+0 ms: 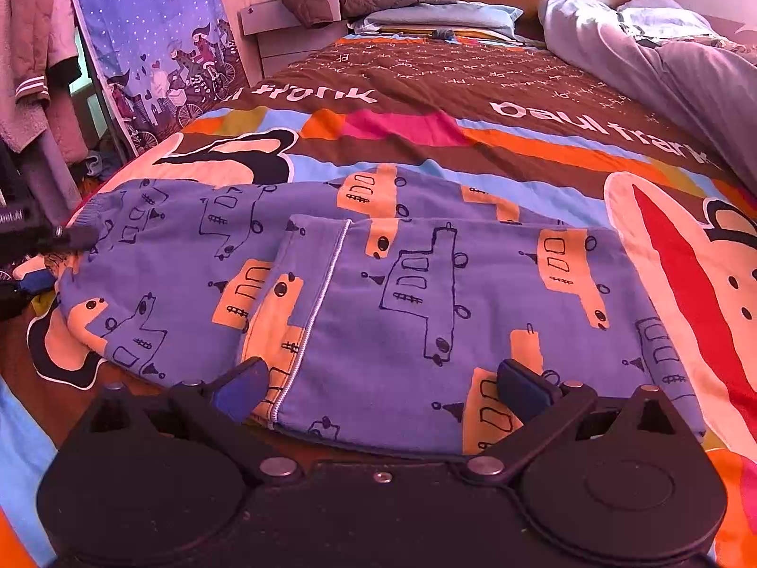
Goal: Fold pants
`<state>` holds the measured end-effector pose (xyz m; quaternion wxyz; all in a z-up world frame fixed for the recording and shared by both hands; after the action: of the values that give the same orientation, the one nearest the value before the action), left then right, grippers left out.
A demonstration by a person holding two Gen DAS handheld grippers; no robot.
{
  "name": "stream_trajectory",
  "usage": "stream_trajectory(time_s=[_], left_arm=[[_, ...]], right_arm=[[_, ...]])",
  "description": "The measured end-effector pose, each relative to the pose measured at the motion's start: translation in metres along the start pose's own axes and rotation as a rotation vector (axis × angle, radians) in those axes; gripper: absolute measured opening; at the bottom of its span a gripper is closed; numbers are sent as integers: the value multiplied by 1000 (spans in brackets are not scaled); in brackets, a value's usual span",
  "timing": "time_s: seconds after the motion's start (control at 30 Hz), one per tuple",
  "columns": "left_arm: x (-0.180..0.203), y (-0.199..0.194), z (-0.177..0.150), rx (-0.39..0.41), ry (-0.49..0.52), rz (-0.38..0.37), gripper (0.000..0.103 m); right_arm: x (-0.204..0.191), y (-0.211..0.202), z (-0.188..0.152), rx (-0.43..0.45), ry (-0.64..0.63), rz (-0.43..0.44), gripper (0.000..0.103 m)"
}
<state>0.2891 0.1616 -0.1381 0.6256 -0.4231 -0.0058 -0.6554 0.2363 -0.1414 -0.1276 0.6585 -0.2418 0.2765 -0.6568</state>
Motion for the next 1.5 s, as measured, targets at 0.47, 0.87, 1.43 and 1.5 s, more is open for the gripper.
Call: stream_trajectory(time_s=[0.47, 0.87, 1.43, 1.5], left_arm=[[6, 0, -5, 22, 75, 73, 21], [120, -35, 0, 92, 452, 217, 18], [363, -9, -195, -79, 940, -56, 30], [364, 9, -231, -113, 1026, -27, 47]], right_arm=[[-3, 0, 0, 1, -20, -14, 102], [29, -41, 7, 168, 212, 81, 102], [275, -113, -18, 272, 539, -189, 102], [295, -110, -36, 258, 607, -202, 102]])
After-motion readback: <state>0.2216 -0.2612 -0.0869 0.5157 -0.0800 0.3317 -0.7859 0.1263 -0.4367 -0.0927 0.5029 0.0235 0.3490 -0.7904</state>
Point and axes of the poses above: each gripper's, at about its wrist camera, not at the fingertips, and y roughly the way its jaws point, x to its right, z to its top, the point moved 6 cm from there along y, roughly the way its jaws point, and after that the axes turned 5 degrees about x, right-handed, at the moved point
